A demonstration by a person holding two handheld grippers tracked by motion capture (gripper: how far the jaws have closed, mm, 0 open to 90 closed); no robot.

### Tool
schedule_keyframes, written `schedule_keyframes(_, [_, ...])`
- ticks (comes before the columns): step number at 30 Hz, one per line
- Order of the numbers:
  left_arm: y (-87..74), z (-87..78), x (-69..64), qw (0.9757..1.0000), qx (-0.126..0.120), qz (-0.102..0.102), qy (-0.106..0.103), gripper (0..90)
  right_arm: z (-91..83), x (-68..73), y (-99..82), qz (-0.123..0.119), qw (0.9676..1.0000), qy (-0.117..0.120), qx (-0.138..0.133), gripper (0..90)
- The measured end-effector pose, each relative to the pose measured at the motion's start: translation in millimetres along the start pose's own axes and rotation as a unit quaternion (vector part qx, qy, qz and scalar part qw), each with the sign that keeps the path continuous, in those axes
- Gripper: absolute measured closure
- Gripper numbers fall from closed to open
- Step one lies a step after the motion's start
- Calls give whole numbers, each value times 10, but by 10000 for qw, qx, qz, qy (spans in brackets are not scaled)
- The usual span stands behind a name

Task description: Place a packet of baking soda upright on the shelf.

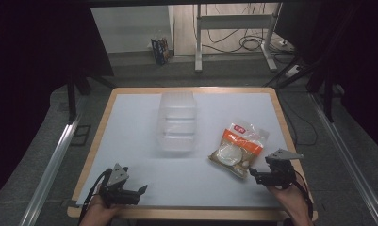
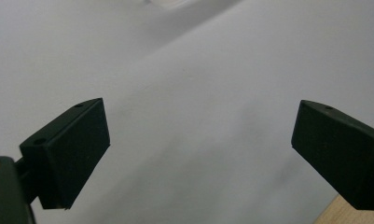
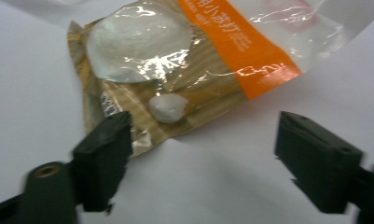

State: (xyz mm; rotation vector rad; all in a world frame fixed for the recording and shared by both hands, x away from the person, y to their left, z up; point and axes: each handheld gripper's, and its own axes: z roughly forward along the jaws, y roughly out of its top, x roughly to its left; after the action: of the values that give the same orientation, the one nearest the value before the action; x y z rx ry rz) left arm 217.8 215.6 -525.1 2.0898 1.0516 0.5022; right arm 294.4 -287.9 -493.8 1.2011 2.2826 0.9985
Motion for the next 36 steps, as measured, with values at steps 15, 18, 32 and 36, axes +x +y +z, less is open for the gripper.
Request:
schedule_keyframes(15, [1, 1, -2, 10000, 3, 1, -3, 43, 0, 40, 2, -124, 9982, 311, 492, 823])
schedule_keyframes(18, [1, 4, -4, 10000, 5, 3, -1, 43, 11, 43, -1, -240, 9976, 337, 564, 880])
schedule_keyframes(32, [3, 7, -10, 10000, 24, 28, 6, 43, 262, 87, 15, -183, 9942, 634, 855, 889])
schedule_keyframes(36, [4, 10, -12, 10000, 27, 32, 6, 43, 280, 64, 6, -122, 9939, 676, 859, 889])
